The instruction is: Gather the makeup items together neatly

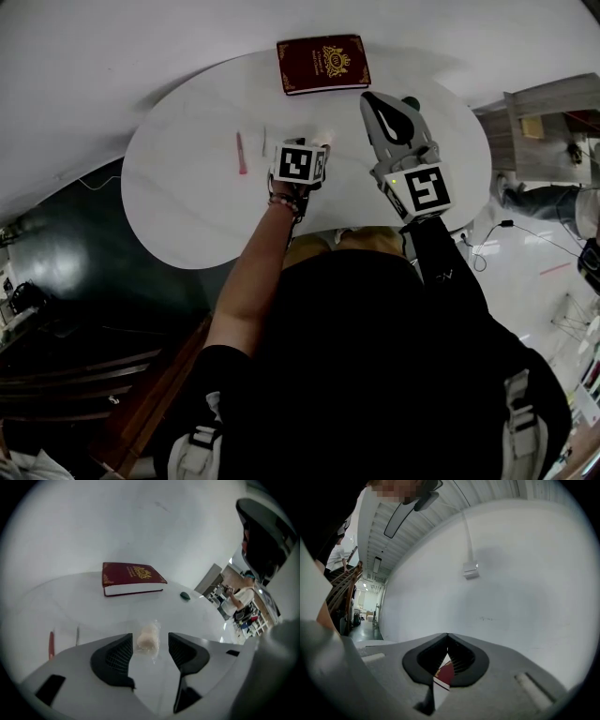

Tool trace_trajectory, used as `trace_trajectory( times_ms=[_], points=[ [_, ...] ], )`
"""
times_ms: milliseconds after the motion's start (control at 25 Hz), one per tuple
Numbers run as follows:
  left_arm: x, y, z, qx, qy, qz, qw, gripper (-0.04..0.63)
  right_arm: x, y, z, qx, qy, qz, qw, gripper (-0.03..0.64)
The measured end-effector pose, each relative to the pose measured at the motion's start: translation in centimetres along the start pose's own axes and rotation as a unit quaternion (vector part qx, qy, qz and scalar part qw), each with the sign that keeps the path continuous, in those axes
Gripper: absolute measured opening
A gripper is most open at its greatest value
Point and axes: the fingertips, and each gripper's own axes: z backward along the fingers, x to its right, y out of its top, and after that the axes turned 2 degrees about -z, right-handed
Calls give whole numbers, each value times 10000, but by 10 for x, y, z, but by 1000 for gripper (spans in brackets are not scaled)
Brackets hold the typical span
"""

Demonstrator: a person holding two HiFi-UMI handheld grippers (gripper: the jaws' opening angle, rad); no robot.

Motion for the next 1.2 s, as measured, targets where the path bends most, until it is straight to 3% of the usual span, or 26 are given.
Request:
trace_trajectory(
  times_ms=[160, 200, 240, 360, 480, 600, 880, 1200],
  points=[
    [3, -10, -16, -427, 212, -608, 9970, 231, 5, -3, 7, -35, -31, 72, 10000, 5],
    [2, -15, -18, -527, 264, -708, 9957, 125, 7, -3, 9, -29, -56, 43, 10000, 5],
    [4, -17, -20, -523, 242, -761, 9954, 115, 8, -2, 10, -15, -77, 12, 10000, 5],
    [4, -12, -15, -179, 195, -486, 9985, 100, 15, -2, 15, -8, -128, 27, 9999, 5],
    [-25, 3, 0, 349, 661, 135, 9971, 101, 18, -4, 16, -44, -136, -7, 9999, 5],
    [-52, 4, 10, 510, 1013, 560, 9920, 106, 12, -5, 14, -66, -40, 7, 10000, 5],
    [-56, -15, 2, 124, 989, 430, 9941, 133, 3, -6, 15, -111, 107, 24, 9999, 5],
    [-55, -11, 9, 387, 1037, 476, 9927, 183, -1, 2, 19, 4, 164, 28, 9999, 5]
  ],
)
